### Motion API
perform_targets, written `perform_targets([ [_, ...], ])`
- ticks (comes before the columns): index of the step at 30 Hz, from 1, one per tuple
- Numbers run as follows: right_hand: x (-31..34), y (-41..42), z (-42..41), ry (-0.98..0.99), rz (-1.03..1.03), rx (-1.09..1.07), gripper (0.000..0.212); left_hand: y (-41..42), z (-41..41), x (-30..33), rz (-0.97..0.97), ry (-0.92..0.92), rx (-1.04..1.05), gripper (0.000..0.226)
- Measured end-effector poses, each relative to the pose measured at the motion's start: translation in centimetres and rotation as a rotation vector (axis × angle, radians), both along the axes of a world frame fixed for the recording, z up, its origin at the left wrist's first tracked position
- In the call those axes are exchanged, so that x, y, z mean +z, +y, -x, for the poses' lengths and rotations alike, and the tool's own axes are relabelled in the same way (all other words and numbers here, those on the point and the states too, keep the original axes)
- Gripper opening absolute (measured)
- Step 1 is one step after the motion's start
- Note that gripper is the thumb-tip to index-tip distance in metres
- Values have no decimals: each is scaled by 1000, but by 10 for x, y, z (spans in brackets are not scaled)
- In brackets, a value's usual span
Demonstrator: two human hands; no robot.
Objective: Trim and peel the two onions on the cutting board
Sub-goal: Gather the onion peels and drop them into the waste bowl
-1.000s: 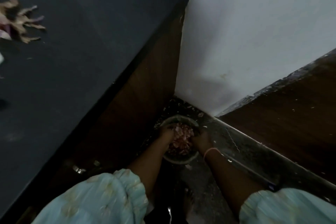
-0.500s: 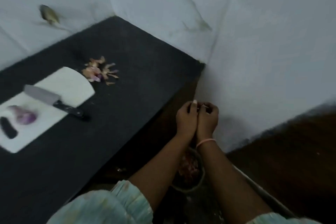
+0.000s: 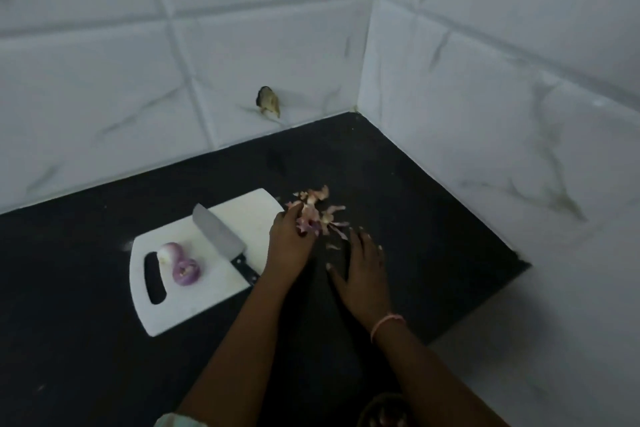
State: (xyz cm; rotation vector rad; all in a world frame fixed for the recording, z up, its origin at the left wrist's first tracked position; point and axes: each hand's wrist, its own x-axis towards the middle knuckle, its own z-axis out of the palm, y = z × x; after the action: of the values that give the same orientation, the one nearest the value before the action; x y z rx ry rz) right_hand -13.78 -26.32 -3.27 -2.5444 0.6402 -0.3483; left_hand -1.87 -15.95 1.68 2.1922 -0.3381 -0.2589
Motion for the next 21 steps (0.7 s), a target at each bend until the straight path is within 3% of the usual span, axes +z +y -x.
perform_targets([
  [3,-5,-6,-26,34,144,86,72,8,-31,-8,-165,69,-150,74],
  [9,-8,-34,-74,43,189,263,78,6,-49,-12,-156,34,-231,80],
  [16,-1,-62,-112,113,197,485,90,5,-45,-12,-288,-92,-186,42],
  [21,9,-66,-122,80,48,530,70,4,-42,-18,-257,-159,-124,27],
])
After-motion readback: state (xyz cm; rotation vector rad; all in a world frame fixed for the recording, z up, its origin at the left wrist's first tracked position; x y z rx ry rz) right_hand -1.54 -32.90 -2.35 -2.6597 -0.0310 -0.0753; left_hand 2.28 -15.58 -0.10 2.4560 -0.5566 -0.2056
